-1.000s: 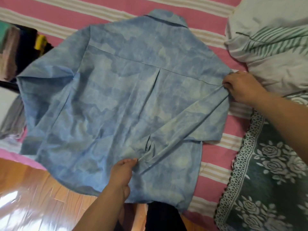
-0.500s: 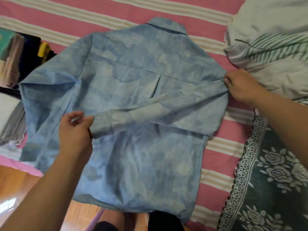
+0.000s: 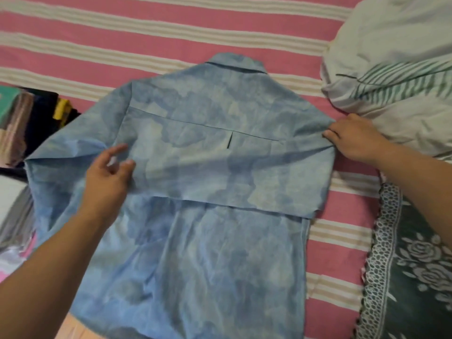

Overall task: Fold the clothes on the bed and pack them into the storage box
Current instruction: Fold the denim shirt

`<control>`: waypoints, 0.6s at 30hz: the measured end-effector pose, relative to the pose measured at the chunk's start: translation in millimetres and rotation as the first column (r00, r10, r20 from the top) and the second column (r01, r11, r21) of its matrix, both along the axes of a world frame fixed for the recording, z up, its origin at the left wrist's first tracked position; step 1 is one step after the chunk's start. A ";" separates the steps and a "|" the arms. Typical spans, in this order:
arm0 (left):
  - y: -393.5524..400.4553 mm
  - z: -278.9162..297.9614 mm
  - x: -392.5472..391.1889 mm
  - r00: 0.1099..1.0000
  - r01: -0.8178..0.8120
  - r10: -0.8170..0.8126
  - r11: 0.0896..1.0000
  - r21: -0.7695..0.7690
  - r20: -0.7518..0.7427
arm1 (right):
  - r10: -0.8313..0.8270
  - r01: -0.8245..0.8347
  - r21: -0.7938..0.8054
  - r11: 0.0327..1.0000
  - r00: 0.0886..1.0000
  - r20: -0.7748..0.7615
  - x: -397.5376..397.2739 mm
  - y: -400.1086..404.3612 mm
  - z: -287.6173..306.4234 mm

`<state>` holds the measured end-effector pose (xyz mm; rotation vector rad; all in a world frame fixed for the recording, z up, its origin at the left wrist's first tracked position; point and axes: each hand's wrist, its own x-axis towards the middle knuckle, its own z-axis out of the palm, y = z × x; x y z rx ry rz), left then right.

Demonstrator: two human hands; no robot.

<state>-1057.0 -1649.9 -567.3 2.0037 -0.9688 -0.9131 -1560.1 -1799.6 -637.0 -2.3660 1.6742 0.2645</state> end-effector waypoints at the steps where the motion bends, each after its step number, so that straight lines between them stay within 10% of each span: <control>1: -7.8 10.2 2.3 0.998 0.025 -0.020 0.996 -0.086 0.055 | -0.007 0.006 -0.012 1.000 0.999 -0.034 5.8 -2.2 -0.4; 4: -37.8 14.0 13.9 0.970 0.057 -0.048 0.998 -0.032 0.239 | -0.059 0.049 -0.148 0.988 0.996 -0.068 32.2 -5.4 -7.4; 7: -50.2 -10.1 31.9 0.908 0.108 -0.229 0.938 0.329 0.352 | -0.311 0.367 -0.273 0.889 0.923 0.226 67.0 27.6 -3.1; 9: -41.1 -31.5 36.8 0.925 0.146 -0.284 0.878 0.455 0.252 | -0.195 0.310 -0.285 0.907 0.909 0.368 87.7 80.7 -3.0; 13: -17.2 -46.8 32.2 0.982 0.040 -0.105 0.926 0.374 0.155 | 0.122 -0.113 -0.100 0.989 0.989 0.088 93.7 176.1 -29.3; 18: 14.8 -26.7 52.5 0.881 0.045 -0.158 0.966 0.253 0.446 | -0.159 0.155 -0.132 0.979 0.987 -0.021 82.4 179.5 -26.4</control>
